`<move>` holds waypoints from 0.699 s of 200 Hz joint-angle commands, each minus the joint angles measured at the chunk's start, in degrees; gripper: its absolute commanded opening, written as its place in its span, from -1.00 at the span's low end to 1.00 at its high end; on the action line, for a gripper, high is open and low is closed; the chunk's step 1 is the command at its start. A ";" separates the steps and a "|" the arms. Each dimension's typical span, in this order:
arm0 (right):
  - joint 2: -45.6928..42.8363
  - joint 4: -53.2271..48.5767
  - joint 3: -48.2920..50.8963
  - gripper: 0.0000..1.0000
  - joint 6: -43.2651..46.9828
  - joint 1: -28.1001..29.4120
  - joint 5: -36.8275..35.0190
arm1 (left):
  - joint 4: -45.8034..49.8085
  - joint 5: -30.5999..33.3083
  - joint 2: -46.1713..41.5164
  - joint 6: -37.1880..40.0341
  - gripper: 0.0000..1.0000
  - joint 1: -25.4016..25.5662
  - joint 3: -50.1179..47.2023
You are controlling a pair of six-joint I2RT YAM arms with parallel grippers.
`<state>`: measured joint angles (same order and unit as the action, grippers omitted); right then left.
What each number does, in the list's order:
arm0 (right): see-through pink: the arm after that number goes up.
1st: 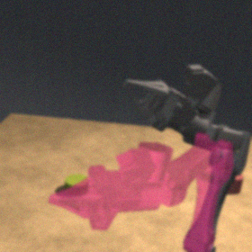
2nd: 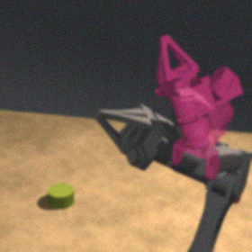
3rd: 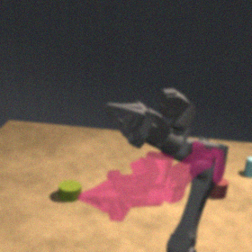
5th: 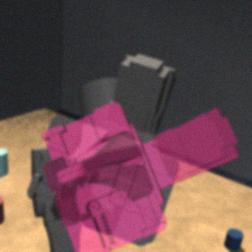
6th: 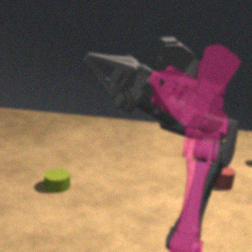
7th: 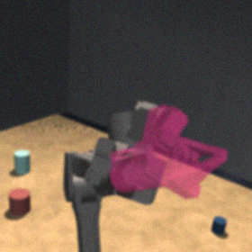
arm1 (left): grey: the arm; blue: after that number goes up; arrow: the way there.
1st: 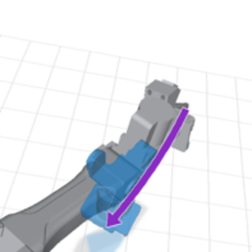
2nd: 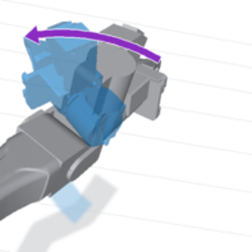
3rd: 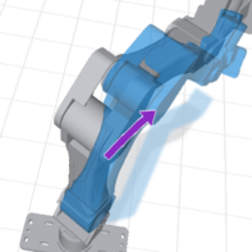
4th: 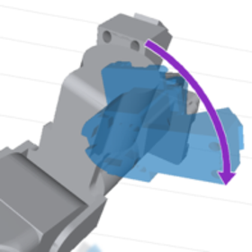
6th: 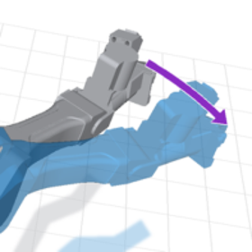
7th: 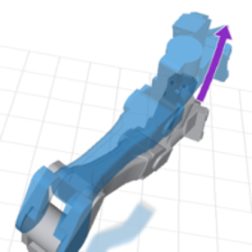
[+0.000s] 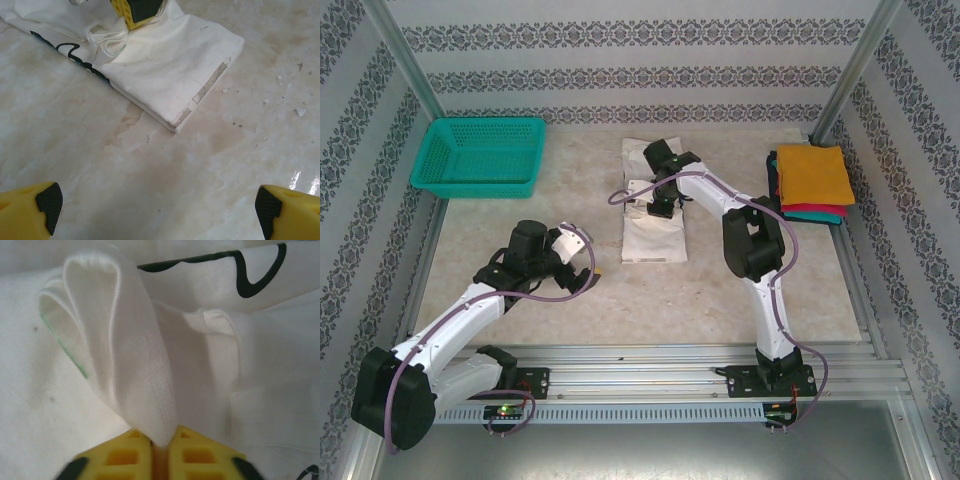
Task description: Fold and stack the t-shirts
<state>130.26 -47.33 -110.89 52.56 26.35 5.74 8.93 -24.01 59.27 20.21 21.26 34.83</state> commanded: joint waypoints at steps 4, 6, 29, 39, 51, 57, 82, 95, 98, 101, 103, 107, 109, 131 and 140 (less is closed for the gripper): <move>-1.54 -0.17 -0.74 -0.29 -0.65 -0.91 -2.22 | -1.78 -1.48 0.04 -0.80 1.00 -0.60 -0.31; -1.88 -0.10 -0.56 -0.21 -0.73 -0.89 -2.22 | -1.76 -1.44 0.06 -0.79 1.00 -0.58 -0.29; -7.10 2.58 3.93 0.28 -1.29 -0.90 -2.25 | -1.70 -1.42 -1.03 -1.20 1.00 -0.60 -0.72; -9.76 4.48 6.77 0.34 -1.49 -0.74 -1.42 | -2.10 -1.38 -1.54 -1.35 1.00 -0.60 -1.22; -12.98 6.53 10.44 0.39 -1.73 -0.53 0.49 | -2.56 -1.43 -1.71 -1.49 1.00 -0.60 -1.52; -14.74 7.52 12.67 0.41 -1.64 -0.33 1.79 | -2.60 -1.48 -1.75 -1.57 1.00 -0.59 -1.52; -21.60 10.23 23.54 0.42 -0.68 2.07 5.53 | -2.76 -1.75 -1.87 -1.66 1.00 -0.60 -1.52; -24.58 10.80 28.70 0.41 -0.87 3.90 6.16 | -2.54 -1.99 -2.14 -1.44 1.00 -0.59 -1.69; -25.12 10.85 29.79 0.41 -0.84 4.41 6.20 | -2.61 -2.09 -2.24 -1.35 1.00 -0.59 -1.76; -25.58 10.88 30.72 0.40 -0.71 4.86 6.38 | -2.68 -2.10 -2.29 -1.35 1.00 -0.55 -1.85; -25.89 10.82 31.46 0.39 -0.57 5.23 6.52 | -2.62 -2.10 -2.31 -1.32 1.00 -0.59 -1.80; -26.44 10.85 32.69 0.38 -0.49 5.91 6.48 | -2.63 -2.20 -2.32 -1.31 1.00 -0.58 -1.81; -26.63 10.83 33.40 0.37 -0.58 6.33 6.48 | -2.67 -2.23 -2.34 -1.24 1.00 -0.60 -1.88; -26.94 11.57 37.71 0.25 -2.76 9.40 6.13 | -3.03 -2.78 -2.23 -1.23 1.00 -0.60 -1.88; -26.37 12.09 38.49 0.18 -3.73 10.15 6.03 | -3.25 -3.03 -2.14 -1.31 1.00 -0.60 -1.98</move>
<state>103.31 -36.42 -75.79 50.83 34.30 9.91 8.08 -24.99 57.87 19.25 21.26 33.47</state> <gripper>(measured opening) 0.627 0.999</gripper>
